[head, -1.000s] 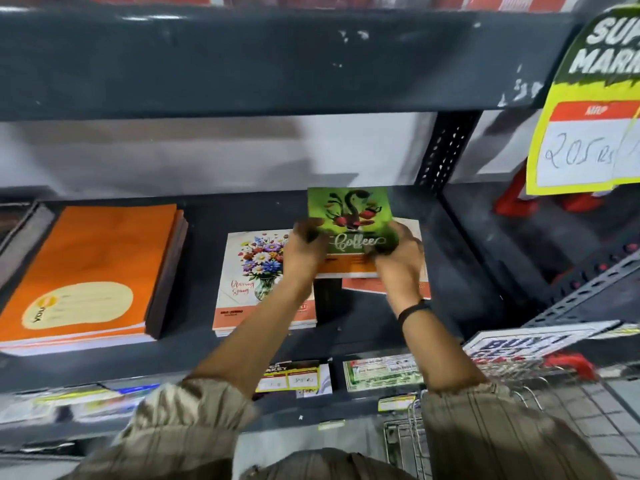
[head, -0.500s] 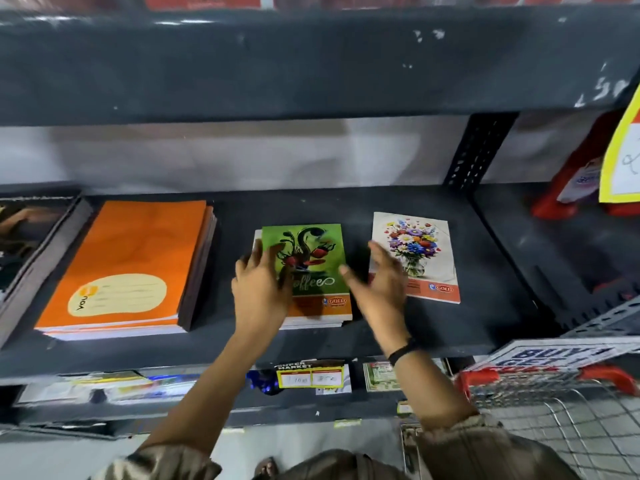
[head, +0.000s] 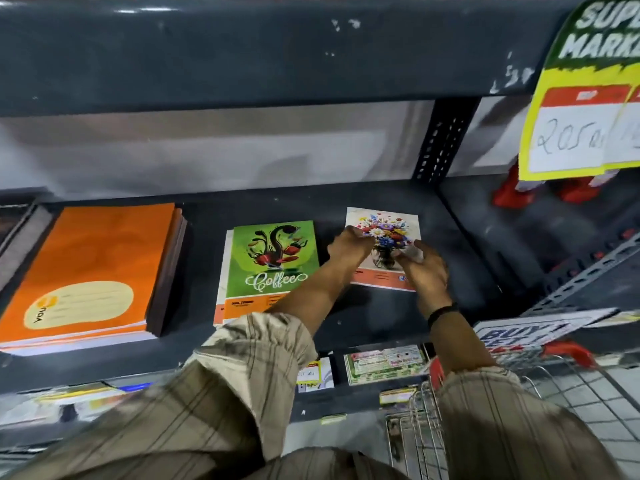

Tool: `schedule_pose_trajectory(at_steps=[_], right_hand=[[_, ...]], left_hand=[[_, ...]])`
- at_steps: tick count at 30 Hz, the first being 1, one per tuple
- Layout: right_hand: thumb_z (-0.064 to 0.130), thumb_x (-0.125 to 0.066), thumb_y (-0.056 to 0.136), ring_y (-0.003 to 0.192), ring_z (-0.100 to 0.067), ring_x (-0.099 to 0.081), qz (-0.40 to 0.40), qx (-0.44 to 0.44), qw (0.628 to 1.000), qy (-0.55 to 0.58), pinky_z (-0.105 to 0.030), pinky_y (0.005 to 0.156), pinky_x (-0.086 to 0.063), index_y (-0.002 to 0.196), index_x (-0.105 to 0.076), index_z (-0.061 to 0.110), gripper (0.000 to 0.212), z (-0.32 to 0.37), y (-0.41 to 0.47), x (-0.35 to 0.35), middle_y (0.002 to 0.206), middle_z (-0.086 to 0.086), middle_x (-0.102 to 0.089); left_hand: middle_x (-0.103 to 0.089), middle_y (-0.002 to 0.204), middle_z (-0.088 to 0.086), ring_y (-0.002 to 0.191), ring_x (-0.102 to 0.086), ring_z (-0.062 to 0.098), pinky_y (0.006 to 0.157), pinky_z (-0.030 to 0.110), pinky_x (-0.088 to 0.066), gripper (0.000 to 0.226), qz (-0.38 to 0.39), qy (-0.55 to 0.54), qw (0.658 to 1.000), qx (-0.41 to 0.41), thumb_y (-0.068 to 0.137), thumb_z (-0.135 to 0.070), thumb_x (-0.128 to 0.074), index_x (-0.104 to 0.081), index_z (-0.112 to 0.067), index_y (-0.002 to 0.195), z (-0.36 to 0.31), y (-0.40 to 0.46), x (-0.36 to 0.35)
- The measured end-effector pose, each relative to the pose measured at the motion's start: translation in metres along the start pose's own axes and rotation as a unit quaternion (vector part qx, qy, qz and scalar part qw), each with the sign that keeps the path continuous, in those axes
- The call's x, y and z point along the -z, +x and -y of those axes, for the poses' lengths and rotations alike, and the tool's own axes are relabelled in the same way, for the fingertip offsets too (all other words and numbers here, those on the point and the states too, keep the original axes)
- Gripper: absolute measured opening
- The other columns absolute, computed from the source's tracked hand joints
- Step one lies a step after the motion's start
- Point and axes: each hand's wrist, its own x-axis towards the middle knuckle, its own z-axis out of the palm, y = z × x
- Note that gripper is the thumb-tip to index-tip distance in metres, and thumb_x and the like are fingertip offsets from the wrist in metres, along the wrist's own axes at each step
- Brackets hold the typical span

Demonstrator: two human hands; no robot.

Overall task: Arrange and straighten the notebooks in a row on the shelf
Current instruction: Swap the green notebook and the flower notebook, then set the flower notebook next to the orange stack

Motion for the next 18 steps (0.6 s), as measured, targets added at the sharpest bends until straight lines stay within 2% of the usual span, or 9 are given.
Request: schedule_pose_trajectory(at_steps=[2, 6, 8, 10, 12, 13, 15, 17, 18], right_hand=[[0.015, -0.073, 0.076, 0.117, -0.031, -0.056, 0.004, -0.046, 0.993, 0.107, -0.046, 0.102, -0.045, 0.12, -0.058, 0.013, 0.046, 0.0, 0.002, 0.002, 0.131, -0.013, -0.059], [-0.017, -0.065, 0.074, 0.103, -0.025, -0.061, 0.019, -0.081, 0.947, 0.311, -0.037, 0.083, -0.056, 0.118, -0.056, 0.005, 0.05, 0.013, -0.004, -0.002, 0.128, -0.019, -0.06], [-0.024, -0.057, 0.075, 0.103, -0.022, -0.059, 0.02, -0.061, 0.946, 0.316, -0.027, 0.076, -0.055, 0.119, -0.057, 0.001, 0.05, 0.026, -0.017, -0.009, 0.127, -0.02, -0.06], [-0.028, -0.047, 0.076, 0.104, -0.02, -0.058, 0.041, -0.036, 0.949, 0.31, -0.019, 0.072, -0.055, 0.12, -0.057, 0.004, 0.055, 0.037, -0.036, -0.017, 0.124, -0.012, -0.06], [-0.029, -0.044, 0.076, 0.1, -0.012, -0.058, 0.088, -0.014, 0.95, 0.298, -0.007, 0.065, -0.053, 0.122, -0.057, 0.009, 0.06, 0.044, -0.058, -0.029, 0.118, -0.001, -0.058], [-0.028, -0.044, 0.077, 0.096, -0.006, -0.058, 0.113, 0.0, 0.95, 0.29, -0.004, 0.064, -0.052, 0.123, -0.056, 0.01, 0.061, 0.045, -0.069, -0.036, 0.117, 0.002, -0.057], [-0.025, -0.047, 0.077, 0.09, 0.002, -0.058, 0.154, 0.024, 0.953, 0.261, -0.003, 0.064, -0.051, 0.125, -0.056, 0.013, 0.062, 0.042, -0.088, -0.052, 0.119, 0.002, -0.058], [-0.021, -0.049, 0.079, 0.09, 0.001, -0.057, 0.179, 0.027, 0.955, 0.236, -0.002, 0.061, -0.049, 0.124, -0.056, 0.017, 0.06, 0.034, -0.097, -0.066, 0.121, 0.001, -0.058], [-0.018, -0.052, 0.08, 0.091, 0.0, -0.057, 0.184, 0.027, 0.956, 0.227, -0.001, 0.059, -0.047, 0.124, -0.056, 0.018, 0.057, 0.03, -0.098, -0.071, 0.121, 0.001, -0.057]], left_hand=[[-0.062, 0.122, 0.024, 0.115, -0.057, 0.037, 0.104, 0.044, -0.045, 0.03, 0.002, -0.088, 0.996, 0.012, 0.087, -0.017, -0.057, -0.058, -0.004, 0.113, 0.0, -0.004, 0.006], [-0.059, 0.125, 0.024, 0.117, -0.055, 0.037, 0.095, 0.039, -0.045, 0.03, -0.015, -0.122, 0.992, -0.041, 0.089, -0.013, -0.056, -0.054, -0.002, 0.116, -0.004, -0.026, 0.029], [-0.059, 0.126, 0.021, 0.112, -0.057, 0.033, 0.09, 0.034, -0.046, 0.032, -0.029, -0.127, 0.989, -0.075, 0.089, -0.012, -0.056, -0.051, -0.002, 0.12, -0.002, -0.043, 0.052], [-0.064, 0.112, 0.018, 0.087, -0.065, 0.021, 0.072, 0.022, -0.052, 0.035, -0.044, -0.132, 0.985, -0.1, 0.09, -0.01, -0.055, -0.048, 0.0, 0.123, 0.009, -0.06, 0.078], [-0.064, 0.088, 0.009, 0.055, -0.065, 0.0, 0.048, 0.008, -0.049, 0.033, -0.063, -0.167, 0.978, -0.107, 0.091, -0.004, -0.052, -0.047, 0.002, 0.123, 0.031, -0.075, 0.103], [-0.062, 0.083, 0.004, 0.048, -0.063, -0.005, 0.044, 0.005, -0.047, 0.031, -0.079, -0.18, 0.975, -0.103, 0.091, 0.0, -0.05, -0.047, 0.003, 0.122, 0.043, -0.083, 0.112], [-0.063, 0.089, 0.008, 0.053, -0.066, -0.005, 0.049, 0.008, -0.051, 0.03, -0.103, -0.181, 0.974, -0.092, 0.092, 0.004, -0.045, -0.047, 0.003, 0.122, 0.067, -0.093, 0.124], [-0.065, 0.099, 0.011, 0.068, -0.069, 0.004, 0.059, 0.014, -0.057, 0.027, -0.116, -0.16, 0.976, -0.086, 0.092, 0.002, -0.045, -0.049, -0.004, 0.118, 0.086, -0.093, 0.127], [-0.066, 0.097, 0.006, 0.069, -0.068, 0.002, 0.057, 0.012, -0.056, 0.022, -0.122, -0.145, 0.978, -0.089, 0.093, -0.001, -0.046, -0.051, -0.009, 0.113, 0.094, -0.091, 0.129]])
